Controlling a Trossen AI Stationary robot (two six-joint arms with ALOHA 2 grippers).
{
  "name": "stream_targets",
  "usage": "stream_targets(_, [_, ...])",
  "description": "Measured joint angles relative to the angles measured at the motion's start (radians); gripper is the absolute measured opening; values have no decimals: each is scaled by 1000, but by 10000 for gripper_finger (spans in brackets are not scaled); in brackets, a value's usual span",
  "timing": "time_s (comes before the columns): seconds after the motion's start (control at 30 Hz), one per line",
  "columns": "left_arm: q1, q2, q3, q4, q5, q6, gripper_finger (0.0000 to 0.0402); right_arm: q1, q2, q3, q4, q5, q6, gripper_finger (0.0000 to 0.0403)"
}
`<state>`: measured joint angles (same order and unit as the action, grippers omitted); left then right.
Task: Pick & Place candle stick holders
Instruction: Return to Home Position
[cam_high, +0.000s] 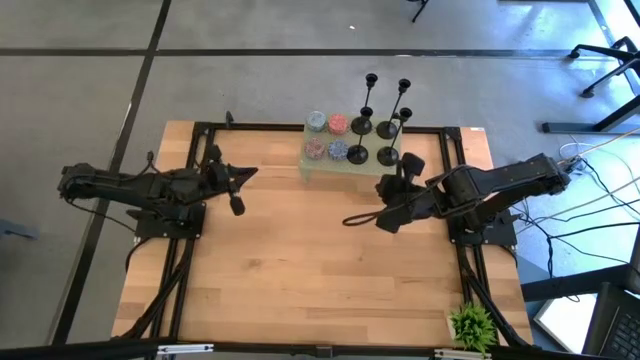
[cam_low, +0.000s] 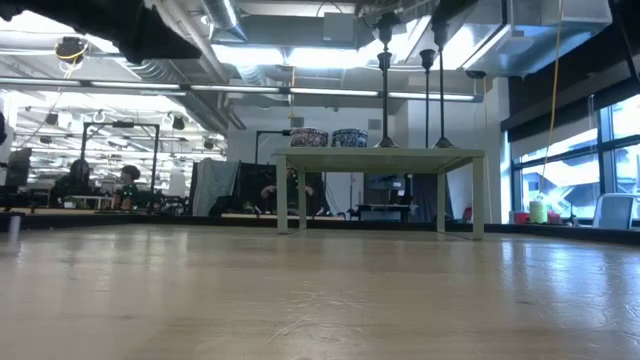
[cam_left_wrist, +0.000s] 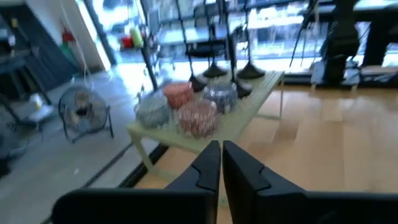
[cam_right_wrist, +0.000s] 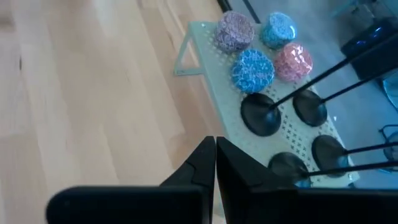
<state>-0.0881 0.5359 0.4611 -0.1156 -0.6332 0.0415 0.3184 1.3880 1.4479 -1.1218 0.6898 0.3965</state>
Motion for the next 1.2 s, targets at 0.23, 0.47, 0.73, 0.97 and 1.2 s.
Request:
stream_targets(0.23, [-66, -122, -18, 47, 5, 48, 3, 44, -98, -2, -34, -54, 66, 17])
stream_targets(0.47, [-160, -286, -18, 5, 75, 59, 4, 150, -329, -215, 143, -30, 36, 17])
stream_targets(0.73, [-180, -393, -18, -136, 76, 54, 6, 160, -629, -641, 693, -408, -232, 17])
stream_targets(0.97, [-180, -398, -18, -150, 95, 43, 5, 138, -874, -920, 924, -561, -326, 17])
stream_targets(1.2, [-180, -409, -94, -67, 104, 25, 5, 137, -1050, -1072, 1028, -585, -327, 17])
